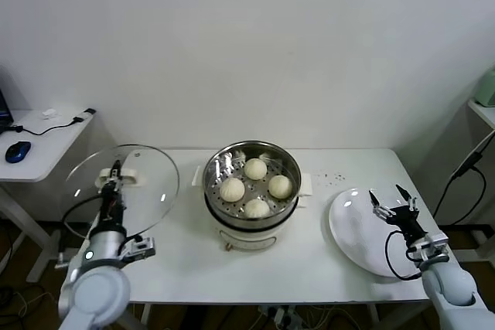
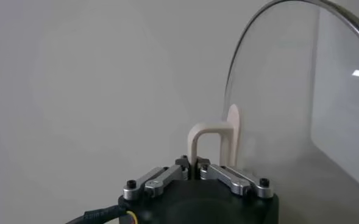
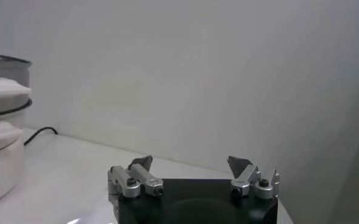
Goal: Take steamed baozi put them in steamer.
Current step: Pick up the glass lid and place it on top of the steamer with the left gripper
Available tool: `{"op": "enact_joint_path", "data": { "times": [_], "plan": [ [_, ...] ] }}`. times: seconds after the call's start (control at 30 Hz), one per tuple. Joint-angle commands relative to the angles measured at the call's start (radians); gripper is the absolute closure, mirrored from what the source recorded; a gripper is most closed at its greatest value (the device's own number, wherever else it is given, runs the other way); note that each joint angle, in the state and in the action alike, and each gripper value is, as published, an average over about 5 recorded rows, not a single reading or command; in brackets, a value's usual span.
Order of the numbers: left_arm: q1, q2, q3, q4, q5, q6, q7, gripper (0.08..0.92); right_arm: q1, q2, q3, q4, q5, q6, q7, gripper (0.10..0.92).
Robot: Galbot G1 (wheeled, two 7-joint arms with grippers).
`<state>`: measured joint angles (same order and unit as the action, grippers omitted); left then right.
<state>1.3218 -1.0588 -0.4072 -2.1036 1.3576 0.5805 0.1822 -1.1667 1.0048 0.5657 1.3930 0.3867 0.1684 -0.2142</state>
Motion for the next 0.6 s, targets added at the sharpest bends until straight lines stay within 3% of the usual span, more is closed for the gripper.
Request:
{"op": "enact_joint_path", "data": {
  "times": [0.03,0.27,0.6],
  "plan": [
    [-0.275,-0.054,0.367,-0.081,0.240,0.186,0.368,0.855,0.054,0.019,-0.023,-0.041,-0.025,0.006,0.004,0.203],
    [-0.416,-0.152,0.486,0.021,0.268,0.205,0.361,0.855,0.052,0.025,-0.007,-0.054,-0.039,0.011,0.004,0.203],
    [-0.466,-0.383,0.576,0.233,0.281,0.205,0.194,0.855,0.027,0.026,0.034,-0.059,-0.043,0.022,-0.002,0.203]
  ]
}}
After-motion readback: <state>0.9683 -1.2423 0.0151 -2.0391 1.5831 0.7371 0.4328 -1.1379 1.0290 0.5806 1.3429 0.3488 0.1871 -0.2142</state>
